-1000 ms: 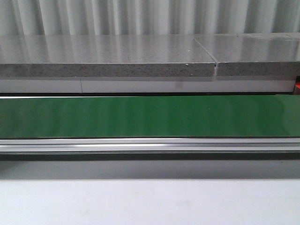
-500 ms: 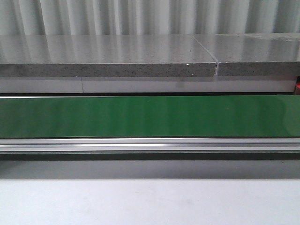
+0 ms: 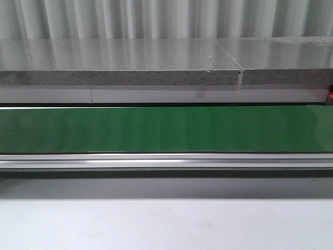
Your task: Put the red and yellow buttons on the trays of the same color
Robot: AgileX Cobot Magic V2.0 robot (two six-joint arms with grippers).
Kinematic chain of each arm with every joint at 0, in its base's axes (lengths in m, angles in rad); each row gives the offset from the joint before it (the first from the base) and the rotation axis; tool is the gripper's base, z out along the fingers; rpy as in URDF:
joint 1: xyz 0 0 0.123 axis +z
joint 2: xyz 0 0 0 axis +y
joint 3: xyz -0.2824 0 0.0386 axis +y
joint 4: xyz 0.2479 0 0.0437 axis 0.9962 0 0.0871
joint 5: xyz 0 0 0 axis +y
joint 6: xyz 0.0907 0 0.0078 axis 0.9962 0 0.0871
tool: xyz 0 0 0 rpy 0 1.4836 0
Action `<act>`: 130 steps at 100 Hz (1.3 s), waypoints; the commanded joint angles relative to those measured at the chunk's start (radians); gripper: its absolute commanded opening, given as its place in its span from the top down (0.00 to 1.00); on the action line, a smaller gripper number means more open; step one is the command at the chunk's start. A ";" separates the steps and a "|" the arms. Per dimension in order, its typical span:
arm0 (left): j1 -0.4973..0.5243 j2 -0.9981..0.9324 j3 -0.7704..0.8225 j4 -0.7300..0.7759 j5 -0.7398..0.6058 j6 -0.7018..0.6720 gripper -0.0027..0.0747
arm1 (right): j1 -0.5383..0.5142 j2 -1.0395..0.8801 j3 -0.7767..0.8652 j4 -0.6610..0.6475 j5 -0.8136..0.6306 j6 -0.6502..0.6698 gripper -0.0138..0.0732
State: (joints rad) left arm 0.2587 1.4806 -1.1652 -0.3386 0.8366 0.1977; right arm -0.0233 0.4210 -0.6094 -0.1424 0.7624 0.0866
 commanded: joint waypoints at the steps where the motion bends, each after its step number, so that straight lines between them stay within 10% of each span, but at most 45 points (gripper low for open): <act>1: -0.007 -0.041 0.015 -0.016 -0.074 0.007 0.99 | 0.003 0.003 -0.021 -0.010 -0.067 -0.006 0.92; 113: -0.076 0.051 0.072 -0.069 -0.092 0.032 0.99 | 0.003 0.003 -0.021 -0.010 -0.067 -0.006 0.92; 130: -0.076 0.051 0.063 -0.071 -0.081 0.032 0.77 | 0.003 0.003 -0.021 -0.010 -0.067 -0.006 0.92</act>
State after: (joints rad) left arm 0.1879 1.5425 -1.0774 -0.4026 0.7618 0.2297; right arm -0.0233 0.4210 -0.6094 -0.1424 0.7624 0.0866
